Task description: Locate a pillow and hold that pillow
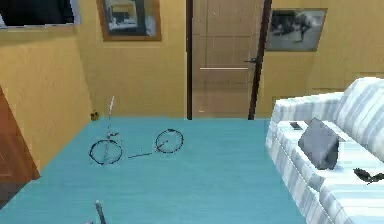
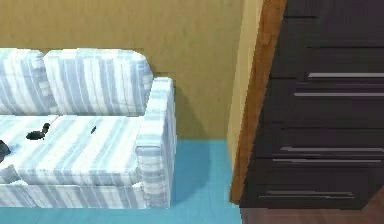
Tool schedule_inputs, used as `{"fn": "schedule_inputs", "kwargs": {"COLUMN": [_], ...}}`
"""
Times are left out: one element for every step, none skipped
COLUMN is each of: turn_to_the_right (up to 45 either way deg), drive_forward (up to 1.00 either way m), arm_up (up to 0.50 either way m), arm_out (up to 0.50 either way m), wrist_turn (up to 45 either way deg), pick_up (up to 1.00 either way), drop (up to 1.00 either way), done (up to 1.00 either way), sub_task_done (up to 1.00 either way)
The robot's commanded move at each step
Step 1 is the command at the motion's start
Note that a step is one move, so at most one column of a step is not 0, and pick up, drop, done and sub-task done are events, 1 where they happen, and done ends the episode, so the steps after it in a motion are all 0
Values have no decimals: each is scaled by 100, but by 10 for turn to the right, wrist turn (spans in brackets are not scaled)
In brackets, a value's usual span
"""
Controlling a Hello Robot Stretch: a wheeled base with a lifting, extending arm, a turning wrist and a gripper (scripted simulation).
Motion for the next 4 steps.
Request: {"fn": "schedule_inputs", "kwargs": {"turn_to_the_right": [0,210,0,-450], "drive_forward": [100,0,5,0], "arm_up": [0,0,0,0], "arm_out": [0,0,0,0], "wrist_turn": [0,0,0,0], "pick_up": [0,0,0,0], "drop": [0,0,0,0], "done": [0,0,0,0], "sub_task_done": [0,0,0,0]}}
